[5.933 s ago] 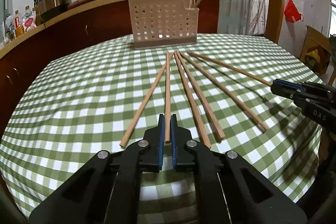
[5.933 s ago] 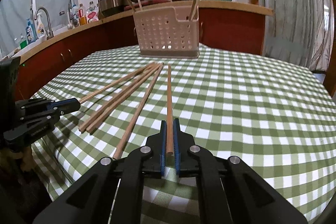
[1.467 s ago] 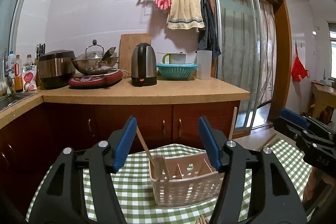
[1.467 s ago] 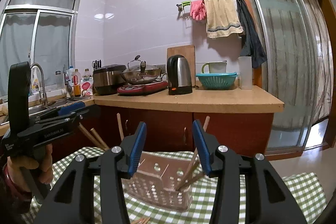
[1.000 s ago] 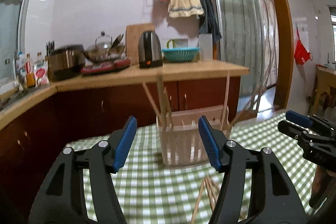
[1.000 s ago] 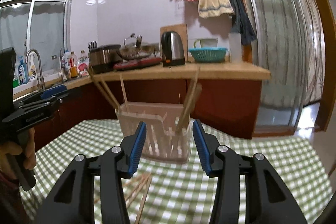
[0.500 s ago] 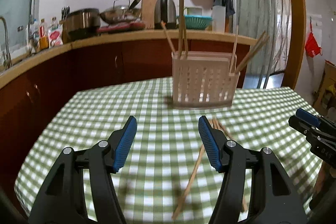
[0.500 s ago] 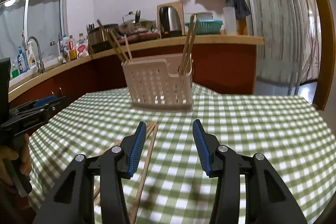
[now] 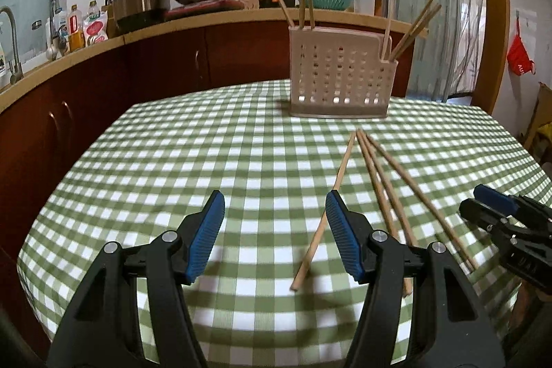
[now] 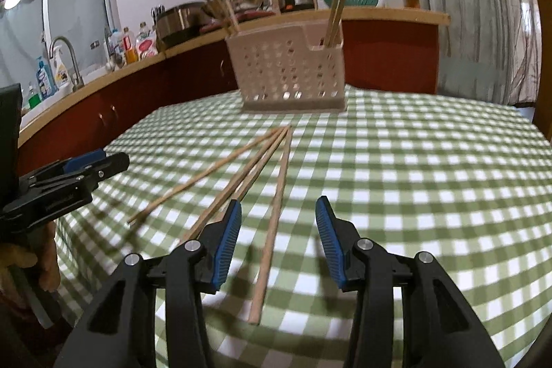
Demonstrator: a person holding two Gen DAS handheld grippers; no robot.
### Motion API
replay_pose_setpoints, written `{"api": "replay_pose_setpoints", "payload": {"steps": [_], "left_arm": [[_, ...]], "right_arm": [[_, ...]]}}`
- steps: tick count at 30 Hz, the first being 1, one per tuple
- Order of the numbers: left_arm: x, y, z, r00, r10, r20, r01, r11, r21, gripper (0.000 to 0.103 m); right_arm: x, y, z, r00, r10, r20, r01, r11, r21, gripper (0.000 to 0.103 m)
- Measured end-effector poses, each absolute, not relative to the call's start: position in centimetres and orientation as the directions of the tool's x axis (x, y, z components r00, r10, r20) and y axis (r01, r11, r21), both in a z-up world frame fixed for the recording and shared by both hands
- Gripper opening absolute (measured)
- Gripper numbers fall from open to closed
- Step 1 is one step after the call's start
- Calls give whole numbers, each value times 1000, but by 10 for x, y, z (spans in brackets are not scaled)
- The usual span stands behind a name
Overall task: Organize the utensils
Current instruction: 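Move both open grippers back toward the remaining chopsticks, then close the right gripper on one chopstick while the left gripper closes on another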
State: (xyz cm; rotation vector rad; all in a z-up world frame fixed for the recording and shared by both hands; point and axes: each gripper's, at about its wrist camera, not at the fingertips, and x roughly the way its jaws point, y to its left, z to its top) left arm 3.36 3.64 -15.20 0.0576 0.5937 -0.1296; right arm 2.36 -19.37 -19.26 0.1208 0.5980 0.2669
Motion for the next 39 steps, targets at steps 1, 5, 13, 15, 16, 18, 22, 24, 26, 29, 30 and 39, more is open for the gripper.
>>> {"api": "replay_pose_setpoints", "payload": {"steps": [1, 5, 13, 15, 16, 18, 22, 24, 26, 29, 30, 39], "left_arm": [[33, 37, -154, 818, -103, -566, 137, 990, 17, 59], [31, 38, -164, 805, -96, -585, 131, 991, 17, 59], [32, 37, -175, 783, -96, -614, 136, 991, 17, 58], [33, 37, -177, 779, -98, -619, 137, 990, 15, 57], [33, 37, -178, 776, -100, -622, 138, 990, 14, 56], [33, 36, -181, 767, -104, -633, 143, 990, 11, 52], [34, 31, -188, 753, -109, -649, 154, 988, 13, 50], [34, 30, -191, 744, -112, -659, 160, 987, 12, 49], [34, 29, -194, 738, -116, -665, 163, 987, 9, 47], [33, 27, -198, 732, -121, -671, 172, 985, 10, 44], [33, 26, -198, 732, -127, -669, 176, 984, 5, 40], [31, 19, -198, 728, -175, -663, 229, 973, -5, 14]], "right_arm": [[24, -191, -198, 779, 288, -557, -216, 957, 193, 39], [26, -186, -210, 738, 295, -607, -220, 955, 197, 27], [27, -201, -211, 747, 252, -615, -176, 967, 182, 7], [28, -206, -210, 757, 228, -612, -161, 973, 162, 7], [28, -212, -210, 762, 217, -610, -148, 976, 162, 7], [30, -222, -209, 766, 202, -610, -126, 978, 167, 7], [32, -237, -209, 770, 194, -608, -108, 979, 175, 7], [30, -241, -210, 770, 195, -607, -116, 979, 167, 7], [26, -245, -211, 771, 210, -601, -126, 976, 180, 8], [19, -247, -210, 772, 225, -595, -148, 973, 176, 21], [17, -246, -210, 773, 221, -595, -152, 974, 166, 27], [6, -250, -212, 767, 228, -600, -154, 973, 172, 30]]}}
